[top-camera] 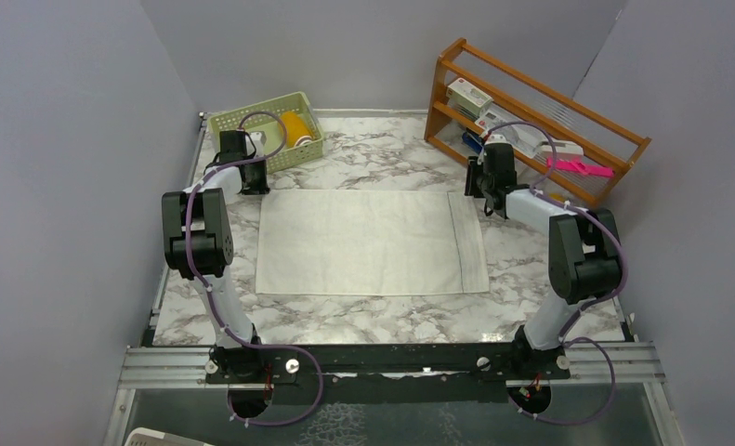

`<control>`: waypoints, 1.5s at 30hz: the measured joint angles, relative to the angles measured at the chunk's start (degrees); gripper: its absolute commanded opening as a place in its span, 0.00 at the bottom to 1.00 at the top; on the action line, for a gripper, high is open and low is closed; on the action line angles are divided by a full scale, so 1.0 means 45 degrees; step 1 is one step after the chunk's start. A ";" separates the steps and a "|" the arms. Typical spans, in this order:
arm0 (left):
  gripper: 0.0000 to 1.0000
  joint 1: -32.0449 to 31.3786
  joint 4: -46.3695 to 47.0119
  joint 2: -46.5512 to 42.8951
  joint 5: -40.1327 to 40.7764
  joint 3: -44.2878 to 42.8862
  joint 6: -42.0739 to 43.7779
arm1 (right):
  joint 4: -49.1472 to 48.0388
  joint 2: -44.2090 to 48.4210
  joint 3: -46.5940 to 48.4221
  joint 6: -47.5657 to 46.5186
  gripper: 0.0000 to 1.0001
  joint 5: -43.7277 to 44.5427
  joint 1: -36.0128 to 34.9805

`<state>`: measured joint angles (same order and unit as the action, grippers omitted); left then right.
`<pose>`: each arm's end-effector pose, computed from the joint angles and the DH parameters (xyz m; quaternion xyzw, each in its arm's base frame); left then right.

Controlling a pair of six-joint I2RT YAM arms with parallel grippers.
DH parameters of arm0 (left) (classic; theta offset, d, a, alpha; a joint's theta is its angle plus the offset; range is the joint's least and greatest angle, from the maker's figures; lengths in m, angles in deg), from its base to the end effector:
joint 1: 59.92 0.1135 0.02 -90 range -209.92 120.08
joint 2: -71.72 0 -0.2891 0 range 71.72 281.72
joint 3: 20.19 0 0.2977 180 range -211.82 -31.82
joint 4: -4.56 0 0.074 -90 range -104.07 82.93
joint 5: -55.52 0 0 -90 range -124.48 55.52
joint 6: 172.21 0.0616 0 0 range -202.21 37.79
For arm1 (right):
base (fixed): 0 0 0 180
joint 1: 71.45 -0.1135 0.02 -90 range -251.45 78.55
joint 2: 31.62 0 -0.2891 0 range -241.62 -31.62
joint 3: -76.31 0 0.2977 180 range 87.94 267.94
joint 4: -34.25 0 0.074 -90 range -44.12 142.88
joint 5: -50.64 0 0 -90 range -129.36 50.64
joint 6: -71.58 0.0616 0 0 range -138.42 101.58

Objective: Roll the towels
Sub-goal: Fold the towel at the center of the board.

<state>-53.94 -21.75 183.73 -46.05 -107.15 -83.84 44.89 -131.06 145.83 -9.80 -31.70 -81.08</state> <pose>0.4806 0.0379 0.1505 -0.0290 0.9390 -0.0826 0.3325 0.4234 0.0635 0.1624 0.0199 0.9065 0.0063 0.4216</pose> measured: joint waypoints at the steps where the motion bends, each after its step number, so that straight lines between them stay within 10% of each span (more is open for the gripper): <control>1: 0.00 0.0000 0.0000 0.0000 -0.0005 0.0000 0.0000 | -0.0165 0.0000 -0.0044 -0.0039 0.38 -0.0005 0.0000; 45: 0.00 0.0000 -0.0112 0.0000 -0.0199 -0.0112 -0.0034 | -0.1088 -0.1787 0.0199 -0.0792 0.41 -0.0005 -0.0034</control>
<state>-53.94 -22.25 183.73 -46.95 -107.65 -83.99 39.99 -139.10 146.73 -13.36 -31.72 -81.23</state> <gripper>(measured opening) 0.013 0.413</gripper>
